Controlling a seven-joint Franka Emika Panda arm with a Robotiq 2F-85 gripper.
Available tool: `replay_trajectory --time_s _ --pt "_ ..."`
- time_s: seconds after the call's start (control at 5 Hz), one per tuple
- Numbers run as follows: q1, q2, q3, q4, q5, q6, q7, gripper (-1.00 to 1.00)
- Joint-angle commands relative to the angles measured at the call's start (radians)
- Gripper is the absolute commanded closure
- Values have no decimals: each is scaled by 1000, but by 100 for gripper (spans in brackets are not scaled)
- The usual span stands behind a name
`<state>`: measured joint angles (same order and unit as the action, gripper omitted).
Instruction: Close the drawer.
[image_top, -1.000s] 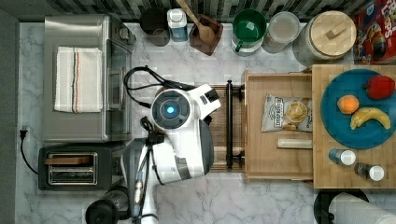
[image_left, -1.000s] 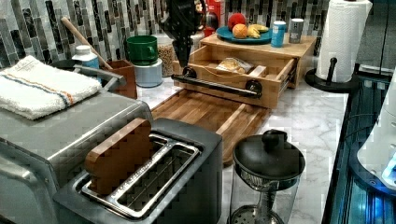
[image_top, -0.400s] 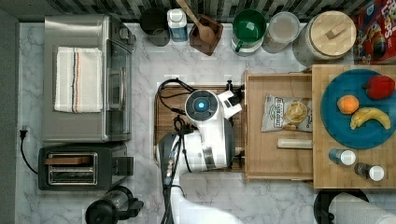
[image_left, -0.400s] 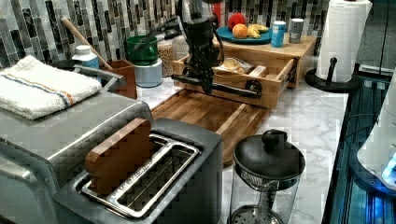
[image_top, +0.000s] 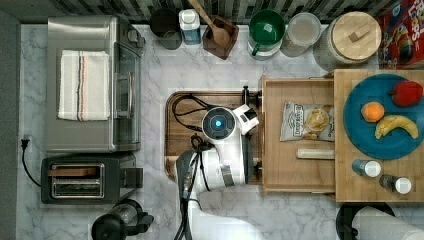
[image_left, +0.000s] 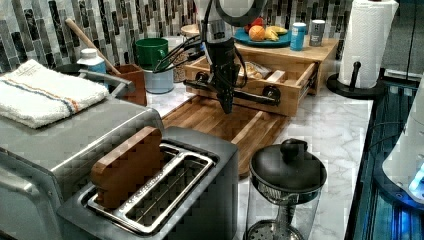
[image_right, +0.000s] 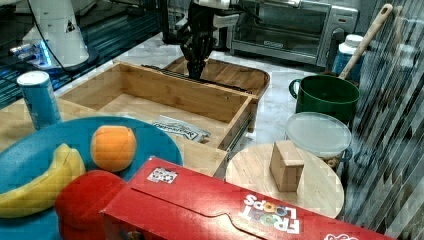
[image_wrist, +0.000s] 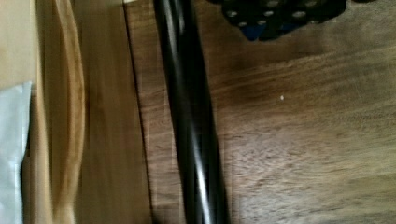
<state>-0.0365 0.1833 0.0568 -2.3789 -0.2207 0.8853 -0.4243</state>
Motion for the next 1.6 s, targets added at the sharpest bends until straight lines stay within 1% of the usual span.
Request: replay_trajectory --time_s 0.2,0.4,0.6,0.8,1.2,1.4,1.6 --pt "-78 -42 -53 14 -103 53 -278 100" --pt "-116 -20 -88 43 -91 85 -392 100" --pt "-152 -2 -133 66 -59 124 -536 100" --pt "-203 22 -154 99 -29 130 -615 100" --pt "-263 24 -222 139 -20 120 -631 100" --pt "-286 19 -253 141 -10 155 -645 100" --pt "-325 44 -273 183 62 162 -762 100"
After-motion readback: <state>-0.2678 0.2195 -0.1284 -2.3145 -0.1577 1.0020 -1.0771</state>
